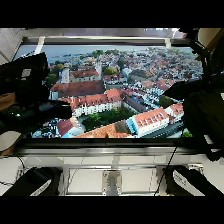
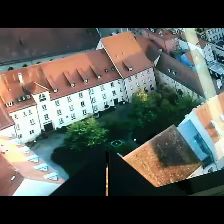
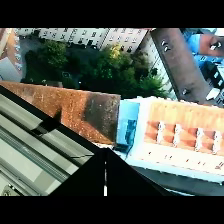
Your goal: Fold the clothes and pants, and hang the long-sleeved shirts on hangers.
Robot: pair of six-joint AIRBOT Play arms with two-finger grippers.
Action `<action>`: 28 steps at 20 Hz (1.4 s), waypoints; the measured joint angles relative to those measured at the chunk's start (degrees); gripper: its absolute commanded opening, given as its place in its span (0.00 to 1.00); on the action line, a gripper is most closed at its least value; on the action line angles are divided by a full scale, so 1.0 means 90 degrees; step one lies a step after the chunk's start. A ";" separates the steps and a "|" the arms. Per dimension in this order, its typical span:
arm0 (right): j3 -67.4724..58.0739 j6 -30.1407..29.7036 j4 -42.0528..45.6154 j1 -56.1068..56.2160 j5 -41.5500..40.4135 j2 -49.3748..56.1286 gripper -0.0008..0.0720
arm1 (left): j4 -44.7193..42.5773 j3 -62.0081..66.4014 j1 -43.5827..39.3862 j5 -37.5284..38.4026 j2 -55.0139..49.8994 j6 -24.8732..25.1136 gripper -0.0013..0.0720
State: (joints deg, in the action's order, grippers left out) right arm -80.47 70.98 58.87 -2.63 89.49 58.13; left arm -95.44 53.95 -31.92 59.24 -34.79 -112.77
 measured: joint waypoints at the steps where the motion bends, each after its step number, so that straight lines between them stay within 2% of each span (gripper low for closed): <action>1: 0.0000 0.0000 0.0000 0.0000 -0.0010 0.0000 0.03 | 0.0000 0.0000 0.0000 0.0000 0.0000 0.0000 0.04; 12: 0.0000 -0.0010 0.0029 0.0000 -0.0090 0.0000 0.03 | -0.0002 0.0000 0.0000 -0.0005 0.0000 0.0000 0.04; 17: 0.0000 -0.0010 0.0032 0.0000 -0.0063 0.0000 0.03 | -0.0491 0.0000 0.0002 -0.0202 -0.0095 0.0002 0.04; 18: 0.0000 -0.0010 0.0034 0.0000 -0.0066 0.0000 0.03 | -0.0673 0.0000 0.0007 -0.0219 -0.0124 0.0002 0.09; 19: 0.0000 -0.0010 0.0034 0.0000 -0.0066 0.0000 0.03 | -0.0874 0.0000 0.0032 -0.0231 -0.0151 0.0002 0.40; 20: 0.0000 -0.0010 0.0036 0.0000 -0.0066 0.0000 0.03 | -0.1134 0.0000 0.0107 -0.0214 -0.0182 0.0002 0.63; 23: 0.0000 -0.0010 0.0036 0.0000 -0.0066 0.0000 0.03 | -0.2101 0.0000 0.0872 0.0085 -0.0313 -0.0095 0.64; 25: 0.0000 -0.0010 0.0036 0.0000 -0.0068 0.0000 0.03 | -0.2618 0.0000 0.1887 0.0204 -0.0454 -0.0112 0.64; 27: 0.0000 -0.0010 0.0036 0.0000 -0.0090 0.0000 0.03 | -0.2788 0.0000 0.3099 0.0129 -0.0702 0.0129 0.64; 28: 0.0000 -0.0010 0.0039 0.0000 -0.0129 0.0000 0.03 | -0.2764 0.0000 0.3764 0.0015 -0.0896 0.0347 0.77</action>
State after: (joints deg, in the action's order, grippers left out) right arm -80.47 70.89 59.22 -2.63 88.33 58.13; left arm -120.31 53.95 1.96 59.37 -42.85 -109.65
